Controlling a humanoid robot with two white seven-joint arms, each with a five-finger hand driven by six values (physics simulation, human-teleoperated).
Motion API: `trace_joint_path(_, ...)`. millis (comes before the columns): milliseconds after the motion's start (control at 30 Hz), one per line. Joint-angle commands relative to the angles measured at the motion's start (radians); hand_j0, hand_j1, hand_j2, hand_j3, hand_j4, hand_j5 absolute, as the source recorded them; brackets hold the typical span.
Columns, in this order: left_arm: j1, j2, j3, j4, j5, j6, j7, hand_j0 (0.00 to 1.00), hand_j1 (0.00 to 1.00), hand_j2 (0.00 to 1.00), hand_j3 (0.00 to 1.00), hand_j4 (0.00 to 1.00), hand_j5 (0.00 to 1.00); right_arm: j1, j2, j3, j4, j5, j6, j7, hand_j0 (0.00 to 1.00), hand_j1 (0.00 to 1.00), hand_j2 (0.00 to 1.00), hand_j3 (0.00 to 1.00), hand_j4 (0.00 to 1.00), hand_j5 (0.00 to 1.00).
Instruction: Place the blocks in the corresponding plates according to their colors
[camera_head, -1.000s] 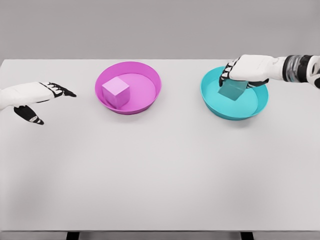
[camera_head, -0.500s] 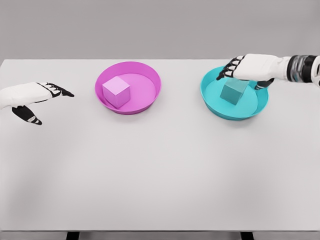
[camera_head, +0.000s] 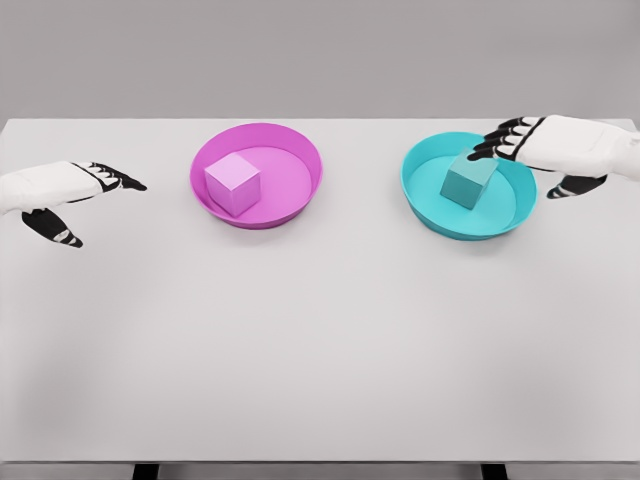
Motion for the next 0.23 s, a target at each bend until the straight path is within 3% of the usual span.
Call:
trace_joint_path(0, 0.0, 0.0, 0.001, 0.0, 0.007, 0.002, 0.001, 1.0, 1.0, 1.0, 1.0, 1.0, 1.0, 0.0, -0.011, -0.001, -0.013, -0.007, 0.001, -0.002, 1.0, 1.0, 1.0, 1.0, 1.0, 1.0)
trace_joint_path(200, 0.003, 0.0, 0.001, 0.0, 0.005, 0.002, 0.001, 1.0, 1.0, 1.0, 1.0, 1.0, 1.0, 0.0, -0.011, -0.001, -0.013, -0.007, 0.001, -0.002, 1.0, 1.0, 1.0, 1.0, 1.0, 1.0)
